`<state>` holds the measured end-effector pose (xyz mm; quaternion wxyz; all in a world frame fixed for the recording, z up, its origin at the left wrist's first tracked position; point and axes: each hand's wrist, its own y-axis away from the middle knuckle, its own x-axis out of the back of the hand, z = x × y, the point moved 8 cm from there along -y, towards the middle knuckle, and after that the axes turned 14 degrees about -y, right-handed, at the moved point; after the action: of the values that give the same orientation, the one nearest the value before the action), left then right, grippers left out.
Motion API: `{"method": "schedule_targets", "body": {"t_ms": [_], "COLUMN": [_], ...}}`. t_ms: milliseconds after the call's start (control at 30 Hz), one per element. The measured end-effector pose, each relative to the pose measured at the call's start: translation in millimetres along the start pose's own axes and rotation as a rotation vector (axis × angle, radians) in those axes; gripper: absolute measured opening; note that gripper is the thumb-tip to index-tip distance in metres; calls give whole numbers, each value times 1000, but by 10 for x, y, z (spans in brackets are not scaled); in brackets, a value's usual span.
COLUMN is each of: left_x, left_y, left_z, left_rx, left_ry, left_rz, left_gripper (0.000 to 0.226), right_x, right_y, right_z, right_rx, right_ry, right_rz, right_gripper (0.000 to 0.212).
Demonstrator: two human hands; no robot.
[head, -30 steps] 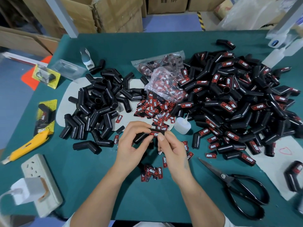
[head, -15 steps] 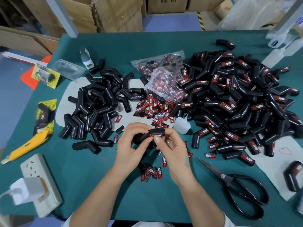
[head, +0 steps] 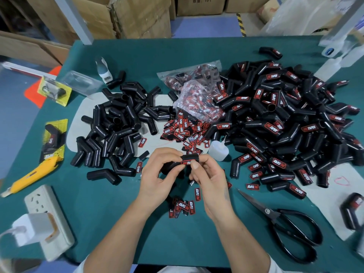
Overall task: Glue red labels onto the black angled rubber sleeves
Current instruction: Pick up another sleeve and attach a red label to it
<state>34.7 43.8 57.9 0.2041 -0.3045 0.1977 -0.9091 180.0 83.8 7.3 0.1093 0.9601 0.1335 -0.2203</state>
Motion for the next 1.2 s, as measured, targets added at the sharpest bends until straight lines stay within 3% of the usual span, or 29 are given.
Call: {"method": "schedule_targets", "body": {"t_ms": [167, 267, 433, 567, 1200], "left_x": [-24, -43, -55, -28, 113], "left_y": [4, -1, -3, -1, -75], "left_z": [-27, -100, -175, -166, -40], "left_rx": [18, 112, 255, 200, 18], "left_ry": [-14, 57, 198, 187, 20], "left_rz": [-27, -74, -84, -95, -89], "left_gripper": [17, 18, 32, 17, 12], "right_x": [3, 60, 100, -5, -53], "right_y": [-9, 1, 65, 85, 76], "right_z": [-28, -155, -233, -324, -298], "right_rx": [-6, 93, 246, 408, 309], "right_ry": [48, 173, 234, 275, 231], "right_rz": [15, 51, 145, 28, -44], "right_gripper": [16, 23, 9, 26, 26]}}
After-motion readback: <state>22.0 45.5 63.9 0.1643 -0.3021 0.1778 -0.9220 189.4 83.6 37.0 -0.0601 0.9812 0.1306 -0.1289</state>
